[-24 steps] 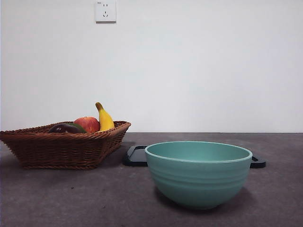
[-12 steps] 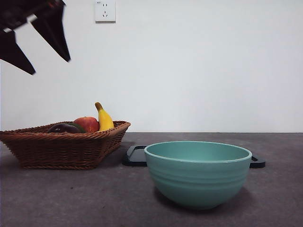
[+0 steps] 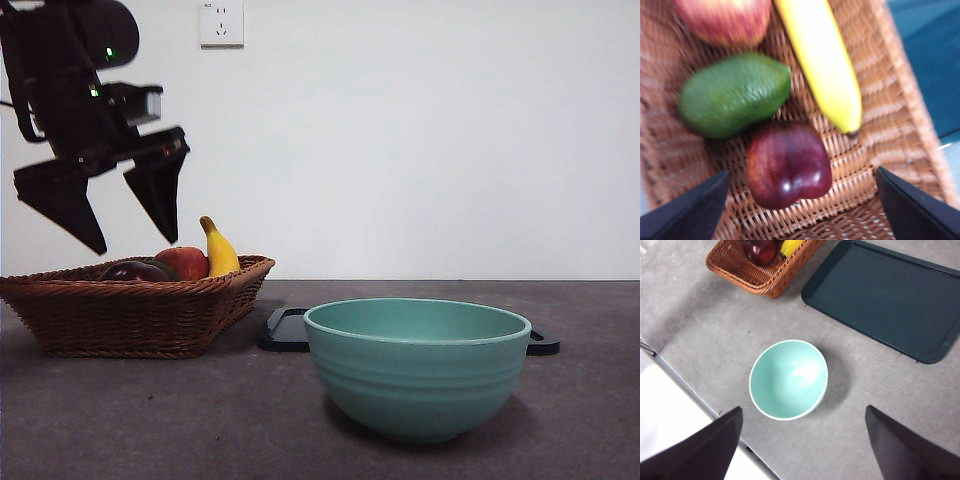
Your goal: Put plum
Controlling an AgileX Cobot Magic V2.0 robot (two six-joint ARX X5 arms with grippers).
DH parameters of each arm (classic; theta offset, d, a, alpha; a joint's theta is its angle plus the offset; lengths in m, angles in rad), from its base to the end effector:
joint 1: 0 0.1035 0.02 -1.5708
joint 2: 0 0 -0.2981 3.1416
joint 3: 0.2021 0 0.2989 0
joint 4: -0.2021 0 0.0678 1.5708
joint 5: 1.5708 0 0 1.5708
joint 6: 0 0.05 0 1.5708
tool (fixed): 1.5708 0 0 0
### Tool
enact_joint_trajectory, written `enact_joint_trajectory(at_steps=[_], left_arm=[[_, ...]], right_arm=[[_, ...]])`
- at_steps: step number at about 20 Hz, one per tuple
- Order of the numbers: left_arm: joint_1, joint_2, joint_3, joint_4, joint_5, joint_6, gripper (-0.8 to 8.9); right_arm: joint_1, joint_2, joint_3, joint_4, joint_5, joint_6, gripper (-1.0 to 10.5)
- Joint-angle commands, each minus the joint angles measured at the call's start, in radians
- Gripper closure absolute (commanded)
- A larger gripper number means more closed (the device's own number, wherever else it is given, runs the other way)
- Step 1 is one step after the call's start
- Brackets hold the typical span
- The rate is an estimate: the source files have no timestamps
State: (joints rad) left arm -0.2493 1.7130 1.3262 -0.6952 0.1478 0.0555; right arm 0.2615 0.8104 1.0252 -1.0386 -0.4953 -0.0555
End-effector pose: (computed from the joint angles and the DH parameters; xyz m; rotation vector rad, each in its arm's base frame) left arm 0.3966 -0.1086 0.2402 0.1045 1.0772 -0.3876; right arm 0.1521 0.0653 0.3585 0.0485 0.8167 0.7354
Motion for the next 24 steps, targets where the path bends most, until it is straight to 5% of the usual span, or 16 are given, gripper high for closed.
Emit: enact_joint_trajectory(at_steps=[1, 15, 20, 24], left_arm=[[-0.005, 0.050, 0.023, 0.009, -0.009, 0.016, 3.45], [-0.006, 0.163, 0.023, 0.062, -0.038, 0.032, 3.51], [-0.006, 0.163, 0.023, 0.058, -0.038, 0.033, 5.10], [-0.006, 0.138, 0.025, 0.025, -0.035, 0.030, 5.10]], right_arm=[[0.005, 0.006, 0.019, 0.005, -0.003, -0.004, 5.5], [0.005, 0.006, 0.019, 0.005, -0.003, 0.000, 5.5], [0.005, 0.006, 0.019, 0.006, -0.003, -0.001, 5.5], [0.005, 0.006, 0.019, 0.006, -0.002, -0.001, 5.5]])
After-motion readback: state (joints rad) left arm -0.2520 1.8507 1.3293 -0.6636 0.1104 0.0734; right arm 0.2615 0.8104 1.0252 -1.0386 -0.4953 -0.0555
